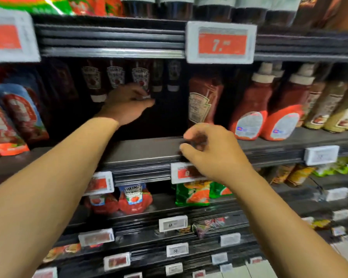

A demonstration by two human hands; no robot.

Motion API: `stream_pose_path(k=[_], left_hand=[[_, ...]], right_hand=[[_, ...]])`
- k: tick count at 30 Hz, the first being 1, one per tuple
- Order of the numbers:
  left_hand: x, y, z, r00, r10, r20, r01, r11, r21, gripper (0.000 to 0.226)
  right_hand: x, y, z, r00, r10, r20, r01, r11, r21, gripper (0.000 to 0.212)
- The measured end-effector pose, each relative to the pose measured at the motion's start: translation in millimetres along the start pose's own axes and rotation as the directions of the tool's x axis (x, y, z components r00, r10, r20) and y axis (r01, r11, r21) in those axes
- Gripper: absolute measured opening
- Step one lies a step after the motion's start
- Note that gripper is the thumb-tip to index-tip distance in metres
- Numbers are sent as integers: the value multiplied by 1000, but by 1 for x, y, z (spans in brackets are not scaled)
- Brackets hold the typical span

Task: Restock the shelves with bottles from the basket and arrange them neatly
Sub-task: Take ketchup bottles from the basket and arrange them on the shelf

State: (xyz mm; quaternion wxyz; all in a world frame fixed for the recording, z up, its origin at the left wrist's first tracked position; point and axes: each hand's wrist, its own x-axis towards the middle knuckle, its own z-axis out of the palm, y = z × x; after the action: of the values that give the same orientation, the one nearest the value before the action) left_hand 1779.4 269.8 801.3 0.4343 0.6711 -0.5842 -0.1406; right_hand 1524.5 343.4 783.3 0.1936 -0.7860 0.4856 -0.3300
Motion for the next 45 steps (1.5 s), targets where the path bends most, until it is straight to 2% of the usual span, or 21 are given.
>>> stream_pose_path(k=[2,4,7,9,13,17,26,29,33,37,40,45], left_hand=[[-7,42,7,990,-34,138,54,989,-141,43],[-10,78,17,965,-86,248,150,956,-254,56],[-16,112,29,923,-137,359,236,940,-247,61],[-21,122,34,904,-167,394,270,937,-223,60],[-26,132,39,906,-156,392,232,960,-154,56],[-28,127,39,911,-100,400,156,982,-111,51],[-29,98,13,918,-1,397,108,963,-247,55],[-30,92,10,919,29,393,99,948,-302,60],[-39,89,15,937,75,341,74,912,-404,69],[-46,79,27,974,157,165,-107,954,-279,76],[-44,69,29,974,194,119,-162,957,-242,82],[-39,46,24,971,191,142,-126,920,-372,57]], right_hand=[[-7,12,-12,984,56,-171,-39,994,102,15],[-4,21,-18,961,126,-248,-93,986,141,25],[7,27,-16,968,182,-174,-163,980,118,60],[12,25,-10,977,187,-101,-174,976,132,70],[21,19,-2,976,208,-58,-197,968,157,53],[22,10,-1,977,205,-53,-195,969,151,51],[14,7,8,993,108,-41,-98,974,202,48],[21,13,4,992,123,-34,-111,964,241,54],[40,19,-5,991,137,-1,-128,929,348,75],[54,18,-6,997,55,52,-72,906,418,74],[59,21,-1,995,-6,102,-41,892,451,82],[61,30,5,996,-17,91,-35,841,540,82]])
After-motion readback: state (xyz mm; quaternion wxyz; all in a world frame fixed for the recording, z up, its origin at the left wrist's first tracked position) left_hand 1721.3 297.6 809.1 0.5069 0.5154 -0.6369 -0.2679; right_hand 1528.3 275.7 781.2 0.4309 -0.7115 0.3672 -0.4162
